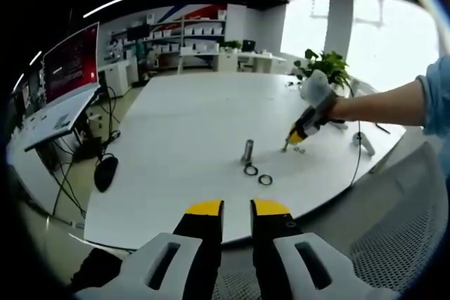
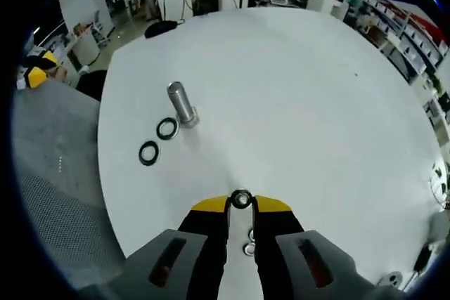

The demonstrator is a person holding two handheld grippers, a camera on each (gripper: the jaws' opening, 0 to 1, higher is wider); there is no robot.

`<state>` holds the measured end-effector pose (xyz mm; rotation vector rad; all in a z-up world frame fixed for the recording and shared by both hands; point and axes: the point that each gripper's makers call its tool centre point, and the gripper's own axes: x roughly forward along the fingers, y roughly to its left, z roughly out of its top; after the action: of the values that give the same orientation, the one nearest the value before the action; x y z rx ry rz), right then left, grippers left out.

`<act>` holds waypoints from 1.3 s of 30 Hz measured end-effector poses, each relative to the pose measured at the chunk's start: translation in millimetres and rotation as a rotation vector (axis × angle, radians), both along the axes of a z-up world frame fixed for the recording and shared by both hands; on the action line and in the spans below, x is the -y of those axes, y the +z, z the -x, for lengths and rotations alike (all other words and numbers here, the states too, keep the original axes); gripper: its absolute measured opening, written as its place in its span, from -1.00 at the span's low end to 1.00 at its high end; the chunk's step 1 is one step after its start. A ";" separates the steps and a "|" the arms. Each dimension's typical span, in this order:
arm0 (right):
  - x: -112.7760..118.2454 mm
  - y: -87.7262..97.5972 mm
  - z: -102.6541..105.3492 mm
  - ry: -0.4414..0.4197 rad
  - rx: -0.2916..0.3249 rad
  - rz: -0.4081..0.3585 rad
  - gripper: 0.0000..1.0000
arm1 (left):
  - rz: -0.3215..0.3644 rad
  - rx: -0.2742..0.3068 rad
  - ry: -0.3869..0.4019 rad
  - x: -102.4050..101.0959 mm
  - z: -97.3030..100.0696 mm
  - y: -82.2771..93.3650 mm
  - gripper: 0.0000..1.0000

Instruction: Place the washer onto the threaded stud by aligning its center hole with the stud, sliding it down to the base, and recovering from edge contact or off-axis alignment until the washer reaches the visible bottom stop.

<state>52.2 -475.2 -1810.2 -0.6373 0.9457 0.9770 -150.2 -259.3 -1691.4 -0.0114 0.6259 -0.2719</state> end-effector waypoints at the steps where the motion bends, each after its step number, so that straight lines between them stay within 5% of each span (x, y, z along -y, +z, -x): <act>1: 0.0 -1.0 -0.1 0.001 -0.001 0.000 -0.73 | 0.000 0.000 0.000 0.0 0.0 0.0 -0.75; 23: 11.4 -20.8 8.9 0.019 -0.029 0.030 -0.73 | -0.004 -0.002 0.000 -0.6 -0.3 -0.2 -0.77; 39: 33.2 -22.4 7.2 0.048 0.023 0.037 -0.62 | -0.004 -0.003 -0.004 -0.1 -0.1 -0.5 -0.77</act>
<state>44.9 -508.4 -1832.5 -0.7039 0.9335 0.9944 -150.1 -259.2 -1691.9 -0.0068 0.6297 -0.2743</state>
